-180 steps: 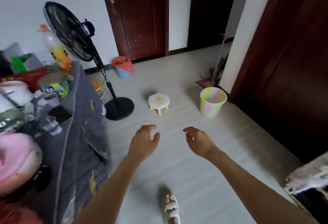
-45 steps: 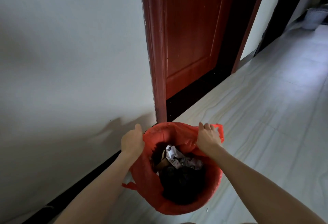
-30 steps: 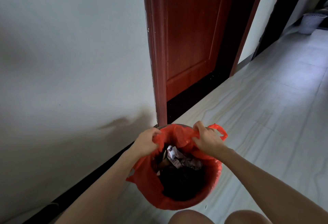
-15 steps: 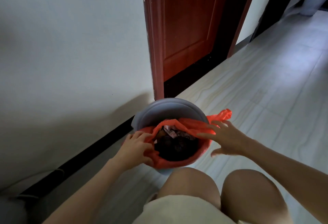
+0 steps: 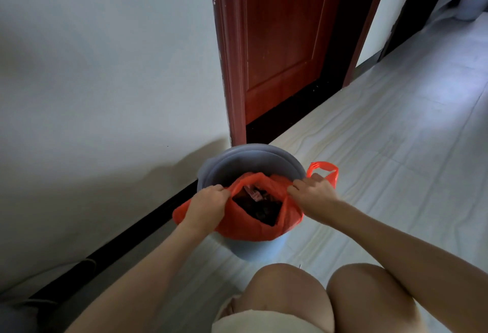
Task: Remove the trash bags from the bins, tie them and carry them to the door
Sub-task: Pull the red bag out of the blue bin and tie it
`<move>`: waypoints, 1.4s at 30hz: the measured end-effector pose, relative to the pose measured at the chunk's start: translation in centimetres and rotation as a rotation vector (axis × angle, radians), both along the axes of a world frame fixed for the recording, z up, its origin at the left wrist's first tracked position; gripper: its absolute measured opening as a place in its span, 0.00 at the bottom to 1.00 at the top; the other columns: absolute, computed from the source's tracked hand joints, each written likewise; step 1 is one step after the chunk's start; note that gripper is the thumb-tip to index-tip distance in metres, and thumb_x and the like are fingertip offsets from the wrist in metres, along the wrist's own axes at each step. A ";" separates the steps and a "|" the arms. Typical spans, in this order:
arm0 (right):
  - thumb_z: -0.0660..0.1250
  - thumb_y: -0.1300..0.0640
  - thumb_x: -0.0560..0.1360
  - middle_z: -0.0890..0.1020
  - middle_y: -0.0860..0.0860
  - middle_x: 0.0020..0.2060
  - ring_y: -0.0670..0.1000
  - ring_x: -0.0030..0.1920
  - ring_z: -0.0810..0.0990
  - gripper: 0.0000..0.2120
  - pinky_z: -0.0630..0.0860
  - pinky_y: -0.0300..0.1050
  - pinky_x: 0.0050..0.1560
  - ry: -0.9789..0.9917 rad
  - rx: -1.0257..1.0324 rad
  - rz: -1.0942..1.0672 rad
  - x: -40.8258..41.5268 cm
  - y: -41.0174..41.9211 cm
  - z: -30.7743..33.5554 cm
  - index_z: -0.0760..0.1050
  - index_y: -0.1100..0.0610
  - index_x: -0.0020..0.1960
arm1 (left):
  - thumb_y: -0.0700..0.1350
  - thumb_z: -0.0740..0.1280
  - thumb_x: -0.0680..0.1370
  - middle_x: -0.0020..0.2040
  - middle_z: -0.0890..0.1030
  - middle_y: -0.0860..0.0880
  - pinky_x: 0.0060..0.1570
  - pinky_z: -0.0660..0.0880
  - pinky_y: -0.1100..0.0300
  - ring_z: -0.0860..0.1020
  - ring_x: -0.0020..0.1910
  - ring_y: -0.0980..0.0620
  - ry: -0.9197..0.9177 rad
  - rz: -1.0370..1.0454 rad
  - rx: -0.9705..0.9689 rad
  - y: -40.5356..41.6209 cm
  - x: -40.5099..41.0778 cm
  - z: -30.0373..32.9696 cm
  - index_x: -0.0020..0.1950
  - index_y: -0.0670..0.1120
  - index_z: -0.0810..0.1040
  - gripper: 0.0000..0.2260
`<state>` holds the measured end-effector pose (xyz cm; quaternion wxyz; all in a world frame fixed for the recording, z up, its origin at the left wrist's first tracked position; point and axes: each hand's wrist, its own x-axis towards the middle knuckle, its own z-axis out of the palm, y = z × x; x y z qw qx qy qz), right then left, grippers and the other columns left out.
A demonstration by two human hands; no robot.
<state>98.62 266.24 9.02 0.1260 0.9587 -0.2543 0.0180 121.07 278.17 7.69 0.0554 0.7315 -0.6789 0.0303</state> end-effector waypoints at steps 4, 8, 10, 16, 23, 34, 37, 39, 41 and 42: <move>0.58 0.59 0.75 0.81 0.55 0.46 0.60 0.46 0.80 0.06 0.69 0.47 0.41 -0.305 0.404 -0.364 2.1 0.6 2.1 0.71 0.58 0.51 | 0.35 0.62 0.71 0.39 0.81 0.44 0.42 0.75 0.53 0.79 0.40 0.45 0.351 0.144 -0.213 -1.6 -1.3 1.1 0.42 0.41 0.79 0.07; 0.61 0.60 0.75 0.77 0.55 0.58 0.57 0.60 0.74 0.15 0.68 0.43 0.55 -0.564 0.832 -0.416 3.7 1.0 3.6 0.70 0.56 0.61 | 0.33 0.67 0.70 0.41 0.80 0.49 0.48 0.69 0.64 0.76 0.44 0.52 0.864 0.439 -0.235 -2.0 -3.0 3.6 0.49 0.43 0.74 0.10; 0.63 0.60 0.74 0.72 0.58 0.65 0.57 0.64 0.71 0.27 0.66 0.43 0.61 -0.431 0.899 -0.367 3.7 1.9 3.4 0.59 0.56 0.71 | 0.34 0.68 0.69 0.43 0.82 0.46 0.49 0.69 0.62 0.78 0.46 0.48 0.860 0.432 -0.174 -1.3 -3.1 3.4 0.46 0.42 0.78 0.08; 0.64 0.51 0.75 0.75 0.55 0.60 0.54 0.60 0.73 0.21 0.69 0.49 0.64 -0.156 1.023 -0.142 3.3 3.9 2.0 0.68 0.55 0.66 | 0.40 0.68 0.72 0.52 0.83 0.46 0.51 0.67 0.65 0.78 0.55 0.49 0.874 0.535 -0.055 1.4 -3.5 2.0 0.52 0.44 0.81 0.09; 0.63 0.50 0.73 0.76 0.52 0.50 0.55 0.48 0.73 0.10 0.70 0.50 0.44 0.203 0.651 -0.030 3.0 5.1 1.0 0.71 0.51 0.53 | 0.38 0.65 0.75 0.51 0.83 0.47 0.51 0.69 0.66 0.78 0.50 0.53 0.890 0.405 -0.110 1.1 -3.8 3.3 0.50 0.42 0.81 0.07; 0.61 0.34 0.70 0.75 0.50 0.52 0.53 0.52 0.73 0.27 0.64 0.53 0.56 0.259 0.477 0.084 2.2 4.9 1.7 0.63 0.44 0.65 | 0.58 0.68 0.69 0.74 0.57 0.49 0.65 0.64 0.47 0.57 0.72 0.43 0.065 -0.018 0.437 5.0 -2.4 1.4 0.70 0.61 0.62 0.30; 0.65 0.40 0.71 0.72 0.51 0.56 0.55 0.56 0.72 0.29 0.64 0.53 0.55 0.502 0.405 0.133 2.0 5.0 1.4 0.60 0.41 0.69 | 0.52 0.68 0.71 0.61 0.76 0.53 0.55 0.73 0.54 0.74 0.59 0.50 0.192 -0.044 0.445 4.1 -2.0 2.3 0.59 0.59 0.76 0.16; 0.66 0.46 0.72 0.73 0.53 0.55 0.57 0.55 0.74 0.22 0.67 0.53 0.53 0.556 0.417 0.117 2.1 4.9 1.3 0.68 0.47 0.65 | 0.48 0.68 0.72 0.52 0.81 0.52 0.54 0.74 0.54 0.78 0.52 0.50 0.368 -0.029 0.437 3.6 -1.6 2.7 0.53 0.56 0.81 0.10; 0.67 0.50 0.72 0.74 0.53 0.53 0.57 0.53 0.74 0.17 0.68 0.49 0.46 0.522 0.526 0.073 2.1 4.6 1.4 0.73 0.52 0.59 | 0.45 0.67 0.73 0.50 0.83 0.49 0.51 0.74 0.56 0.79 0.49 0.48 0.445 0.034 0.320 3.1 -1.4 2.9 0.54 0.51 0.80 0.10; 0.67 0.52 0.72 0.75 0.53 0.52 0.56 0.51 0.74 0.15 0.67 0.47 0.43 0.485 0.607 0.049 2.1 4.4 1.4 0.74 0.54 0.58 | 0.44 0.67 0.73 0.48 0.82 0.47 0.49 0.74 0.55 0.79 0.48 0.46 0.470 0.089 0.234 2.8 -1.5 2.8 0.55 0.49 0.78 0.11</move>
